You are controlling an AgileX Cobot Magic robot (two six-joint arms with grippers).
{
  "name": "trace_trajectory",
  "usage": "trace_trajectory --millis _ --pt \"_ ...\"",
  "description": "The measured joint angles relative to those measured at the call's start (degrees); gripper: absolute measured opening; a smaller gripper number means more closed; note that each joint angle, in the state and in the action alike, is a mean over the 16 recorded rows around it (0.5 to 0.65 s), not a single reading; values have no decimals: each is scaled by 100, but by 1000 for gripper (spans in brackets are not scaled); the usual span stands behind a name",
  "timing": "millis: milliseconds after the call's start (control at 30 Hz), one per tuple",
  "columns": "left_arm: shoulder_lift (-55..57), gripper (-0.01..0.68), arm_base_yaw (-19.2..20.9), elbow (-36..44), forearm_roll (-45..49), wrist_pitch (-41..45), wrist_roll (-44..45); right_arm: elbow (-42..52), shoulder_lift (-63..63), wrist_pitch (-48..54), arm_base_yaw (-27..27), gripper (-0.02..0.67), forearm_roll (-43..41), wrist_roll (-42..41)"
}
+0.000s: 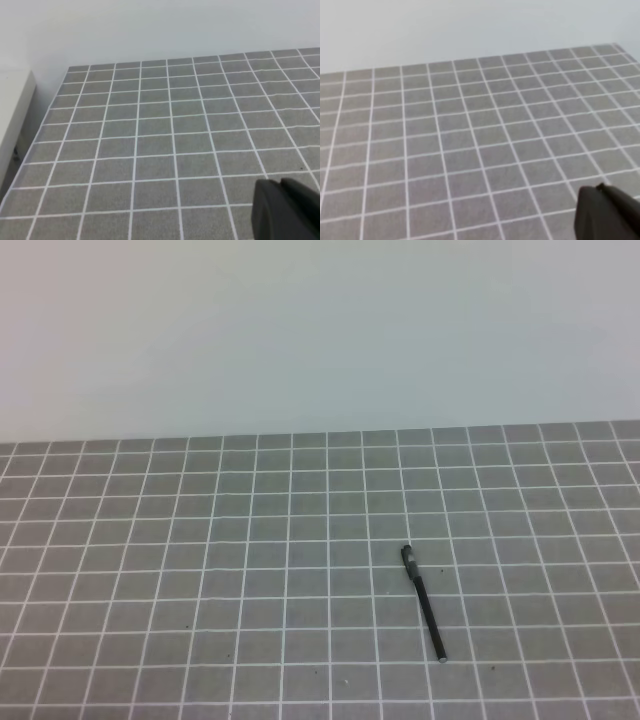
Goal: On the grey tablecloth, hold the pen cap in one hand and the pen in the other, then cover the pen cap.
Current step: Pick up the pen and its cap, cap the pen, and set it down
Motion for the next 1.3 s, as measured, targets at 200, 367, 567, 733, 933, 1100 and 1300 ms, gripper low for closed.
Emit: trace_trajectory --millis 200,367,567,733,933,1100,1300 --pt "-8 0 0 15 -1 -6 0 798 -533 -486 41 3 -3 0" --pt "-8 0 0 15 -1 -6 0 1332 -886 -846 142 3 -7 0" --pt "0 0 0 0 0 0 3 1659 -1143 -1070 202 3 -11 0" --pt "8 0 0 -15 1 6 3 1701 -1237 -1055 207 3 -20 0" --pt "8 0 0 -15 1 6 3 1692 -1244 -907 242 3 -17 -35" --pt "10 0 0 -15 1 6 3 1684 -1244 -828 327 3 109 -241" --pt "5 0 0 0 0 0 3 1681 -1244 -827 358 3 343 -536"
